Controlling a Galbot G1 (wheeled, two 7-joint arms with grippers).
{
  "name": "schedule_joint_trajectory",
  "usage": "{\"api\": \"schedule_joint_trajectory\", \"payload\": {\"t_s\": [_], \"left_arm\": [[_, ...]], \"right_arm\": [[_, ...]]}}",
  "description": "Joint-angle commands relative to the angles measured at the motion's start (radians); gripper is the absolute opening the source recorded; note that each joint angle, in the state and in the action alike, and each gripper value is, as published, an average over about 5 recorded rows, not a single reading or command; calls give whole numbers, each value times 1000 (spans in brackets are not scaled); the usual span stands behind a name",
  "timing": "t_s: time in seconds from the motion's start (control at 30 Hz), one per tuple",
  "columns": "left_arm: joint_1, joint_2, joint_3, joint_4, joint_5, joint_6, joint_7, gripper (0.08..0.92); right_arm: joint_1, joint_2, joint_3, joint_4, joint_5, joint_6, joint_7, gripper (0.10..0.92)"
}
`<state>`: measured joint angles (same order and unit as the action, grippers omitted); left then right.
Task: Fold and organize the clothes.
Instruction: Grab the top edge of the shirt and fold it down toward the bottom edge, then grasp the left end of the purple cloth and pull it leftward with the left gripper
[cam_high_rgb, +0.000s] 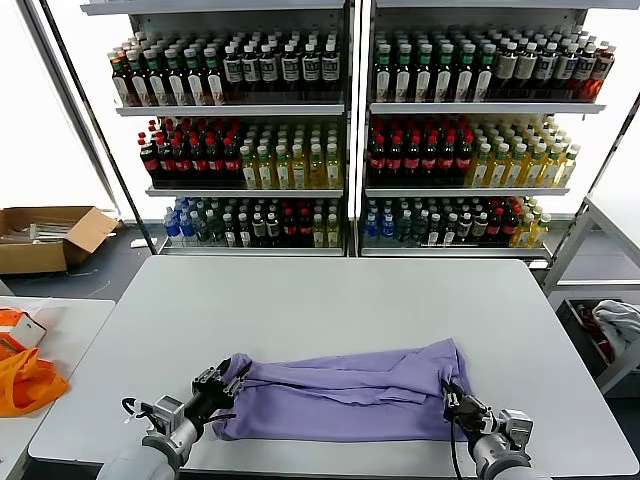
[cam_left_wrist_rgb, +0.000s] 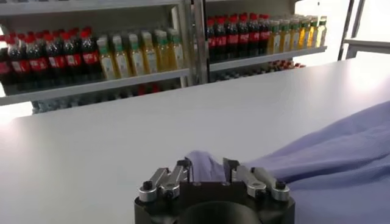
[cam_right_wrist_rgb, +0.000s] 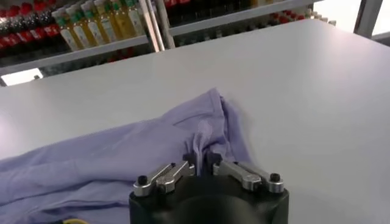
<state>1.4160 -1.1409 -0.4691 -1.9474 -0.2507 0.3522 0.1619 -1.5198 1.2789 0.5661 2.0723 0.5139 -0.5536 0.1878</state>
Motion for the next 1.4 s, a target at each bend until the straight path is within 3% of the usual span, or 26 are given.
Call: {"api": "schedule_joint_trajectory", "payload": {"t_s": [0.03, 0.37, 0.53, 1.4], "left_arm": [[7, -17, -16, -69, 100, 44, -67, 480], [28, -84, -51, -86, 41, 89, -131, 767], [41, -124, -45, -103, -36, 104, -157, 819], [63, -193, -4, -69, -125, 135, -177, 823]], "right_arm": [[-4, -10, 5, 13, -79, 8, 3, 405], [22, -27, 50, 154, 17, 31, 11, 700], [48, -7, 33, 189, 19, 30, 12, 809], [43, -28, 28, 172, 14, 38, 12, 823]]}}
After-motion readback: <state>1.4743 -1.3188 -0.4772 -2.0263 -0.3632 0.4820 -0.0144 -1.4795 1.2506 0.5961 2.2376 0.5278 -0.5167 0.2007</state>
